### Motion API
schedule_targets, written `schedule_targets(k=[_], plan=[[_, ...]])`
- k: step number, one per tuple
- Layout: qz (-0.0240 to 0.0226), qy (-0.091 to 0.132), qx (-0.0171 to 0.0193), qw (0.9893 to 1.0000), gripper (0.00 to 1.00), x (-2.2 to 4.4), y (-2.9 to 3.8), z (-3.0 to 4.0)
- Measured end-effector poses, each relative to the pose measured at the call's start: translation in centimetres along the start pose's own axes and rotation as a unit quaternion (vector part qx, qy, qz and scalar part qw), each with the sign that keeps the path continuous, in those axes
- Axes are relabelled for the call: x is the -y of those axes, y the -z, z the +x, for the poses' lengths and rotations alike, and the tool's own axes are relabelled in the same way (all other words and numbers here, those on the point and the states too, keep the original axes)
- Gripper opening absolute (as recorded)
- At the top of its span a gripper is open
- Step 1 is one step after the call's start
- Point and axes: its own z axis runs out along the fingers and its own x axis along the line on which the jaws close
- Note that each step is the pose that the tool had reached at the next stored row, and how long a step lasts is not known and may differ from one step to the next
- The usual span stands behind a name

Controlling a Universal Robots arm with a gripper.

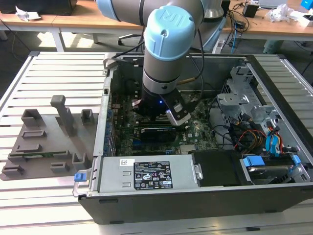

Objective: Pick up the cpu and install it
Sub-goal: 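Install the second cpu locking lever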

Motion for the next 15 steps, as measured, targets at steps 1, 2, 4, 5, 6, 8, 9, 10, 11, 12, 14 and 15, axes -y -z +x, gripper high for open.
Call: schedule_targets(k=[1,2,4,5,6,8,9,10,11,12,14,15], plan=[[-0.001,0.0,0.0002,1.0,0.11,-0.02,-0.08,0.02],[-0.0025,0.0,0.0004,1.0,0.11,-0.05,-0.2,0.11],[-0.0042,0.0,0.0006,1.0,0.11,-0.1,-0.36,0.27],[-0.0047,0.0,0.0006,1.0,0.11,-0.12,-0.43,0.33],[-0.0052,-0.001,0.0006,1.0,0.11,-0.15,-0.52,0.38],[-0.0062,-0.001,0.0008,1.0,0.11,-0.25,-0.67,0.48],[-0.0076,-0.001,0.001,1.0,0.11,-0.36,-0.79,0.59],[-0.0082,-0.001,0.0011,1.0,0.11,-0.41,-0.84,0.63],[-0.0089,-0.001,0.0012,1.0,0.11,-0.49,-0.93,0.68],[-0.0099,-0.002,0.0014,0.9999,0.11,-0.6,-1.05,0.73],[-0.0109,-0.002,0.0016,0.9999,0.11,-0.71,-1.2,0.76],[-0.0114,-0.002,0.0017,0.9999,0.11,-0.76,-1.27,0.77]])
